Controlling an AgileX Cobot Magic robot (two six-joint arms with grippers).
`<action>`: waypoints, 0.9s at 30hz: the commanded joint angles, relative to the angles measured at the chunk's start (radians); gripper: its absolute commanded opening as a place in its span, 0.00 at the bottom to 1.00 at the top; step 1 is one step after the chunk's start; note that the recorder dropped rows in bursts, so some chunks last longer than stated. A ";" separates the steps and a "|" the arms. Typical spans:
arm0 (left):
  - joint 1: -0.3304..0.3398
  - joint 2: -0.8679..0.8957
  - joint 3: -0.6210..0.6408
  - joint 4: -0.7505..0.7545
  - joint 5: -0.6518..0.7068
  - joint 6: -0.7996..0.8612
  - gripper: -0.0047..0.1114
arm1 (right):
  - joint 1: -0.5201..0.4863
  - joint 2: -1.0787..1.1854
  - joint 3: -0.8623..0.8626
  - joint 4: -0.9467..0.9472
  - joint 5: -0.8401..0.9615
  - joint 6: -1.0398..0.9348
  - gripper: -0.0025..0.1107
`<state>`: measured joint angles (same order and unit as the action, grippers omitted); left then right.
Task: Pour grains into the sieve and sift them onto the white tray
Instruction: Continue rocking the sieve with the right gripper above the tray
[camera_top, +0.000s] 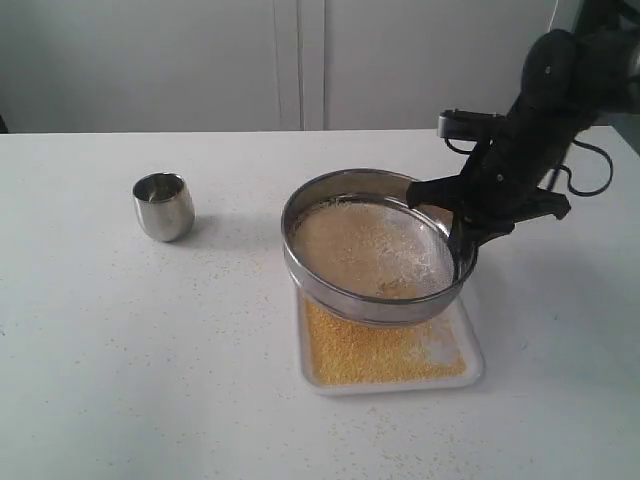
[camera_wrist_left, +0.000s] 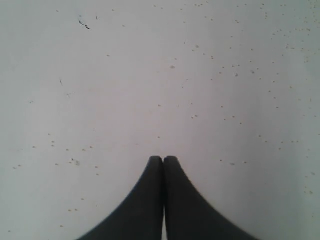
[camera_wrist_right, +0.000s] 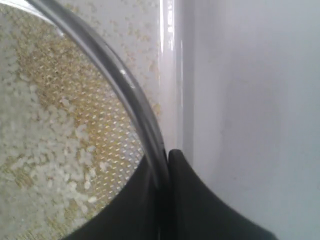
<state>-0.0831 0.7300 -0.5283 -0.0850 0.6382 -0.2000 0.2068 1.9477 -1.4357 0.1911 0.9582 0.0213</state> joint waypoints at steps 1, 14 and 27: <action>0.002 -0.008 0.006 -0.010 0.005 -0.003 0.04 | 0.014 -0.138 0.156 -0.044 -0.053 0.005 0.02; 0.002 -0.008 0.006 -0.010 0.005 -0.003 0.04 | 0.031 -0.242 0.350 -0.059 -0.348 0.037 0.02; 0.002 -0.008 0.006 -0.010 0.005 -0.003 0.04 | 0.013 0.004 -0.006 -0.126 -0.044 0.114 0.02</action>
<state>-0.0831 0.7300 -0.5283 -0.0850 0.6382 -0.2000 0.2272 1.9712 -1.4354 0.0474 0.9299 0.1286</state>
